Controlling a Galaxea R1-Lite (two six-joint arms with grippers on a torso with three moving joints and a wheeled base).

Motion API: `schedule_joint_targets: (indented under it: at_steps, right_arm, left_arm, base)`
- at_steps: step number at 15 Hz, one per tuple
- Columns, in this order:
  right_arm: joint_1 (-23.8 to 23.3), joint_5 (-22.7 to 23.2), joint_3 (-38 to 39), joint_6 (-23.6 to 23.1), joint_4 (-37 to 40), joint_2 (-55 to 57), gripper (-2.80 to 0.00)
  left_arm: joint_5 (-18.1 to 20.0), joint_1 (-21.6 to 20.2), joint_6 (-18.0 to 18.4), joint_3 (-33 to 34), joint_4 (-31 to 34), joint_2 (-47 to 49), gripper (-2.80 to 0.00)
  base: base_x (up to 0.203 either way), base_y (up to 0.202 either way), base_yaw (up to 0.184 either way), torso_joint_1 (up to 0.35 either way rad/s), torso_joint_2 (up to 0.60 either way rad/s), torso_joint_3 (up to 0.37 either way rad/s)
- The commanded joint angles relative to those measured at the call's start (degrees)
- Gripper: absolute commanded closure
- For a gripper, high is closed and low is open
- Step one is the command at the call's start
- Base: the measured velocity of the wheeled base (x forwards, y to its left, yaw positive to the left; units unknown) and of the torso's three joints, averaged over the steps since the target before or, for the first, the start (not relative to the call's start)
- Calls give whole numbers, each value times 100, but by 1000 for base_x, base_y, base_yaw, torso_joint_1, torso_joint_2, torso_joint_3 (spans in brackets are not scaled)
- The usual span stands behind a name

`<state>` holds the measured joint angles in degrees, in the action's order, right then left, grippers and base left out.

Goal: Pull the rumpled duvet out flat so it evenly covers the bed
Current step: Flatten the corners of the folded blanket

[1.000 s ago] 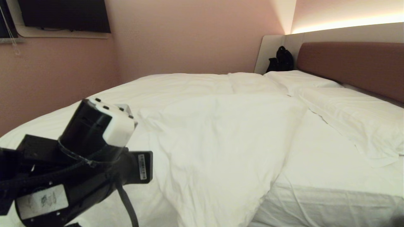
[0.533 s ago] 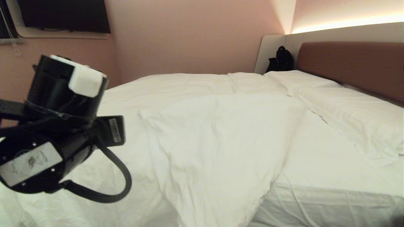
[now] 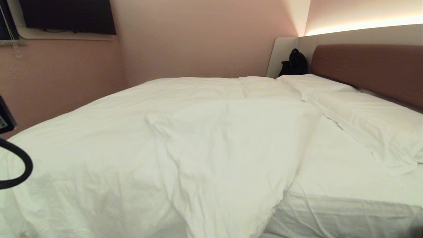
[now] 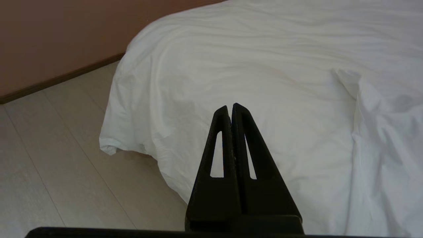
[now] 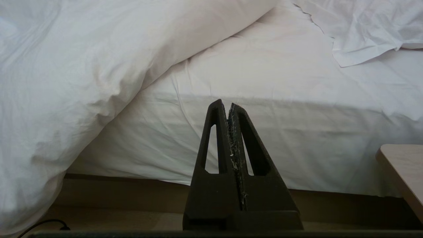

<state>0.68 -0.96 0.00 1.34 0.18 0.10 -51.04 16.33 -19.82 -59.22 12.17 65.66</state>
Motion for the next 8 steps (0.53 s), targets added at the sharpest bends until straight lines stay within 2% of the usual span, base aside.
schedule_joint_targets:
  at_steps: [1, 4, 7, 8]
  right_arm:
    - [2, 0, 0, -2, 0, -1, 0]
    - [2, 0, 0, -2, 0, -1, 0]
    - [2, 0, 0, -2, 0, -1, 0]
    - [2, 0, 0, -2, 0, -1, 0]
  left_arm:
    - [-30, -73, 54, 259, 6, -806, 0]
    - [-119, -124, 275, 872, 9, -2269, 0]
    - [-205, -607, 424, 1547, -2, -3095, 0]
    - [26, -772, 480, 1603, -33, -3291, 0]
  base:
    - [0, 0, 0, 0, 0, 0]
    - [0, 0, 0, 0, 0, 0]
    - [0, 0, 0, 0, 0, 0]
    - [0, 0, 0, 0, 0, 0]
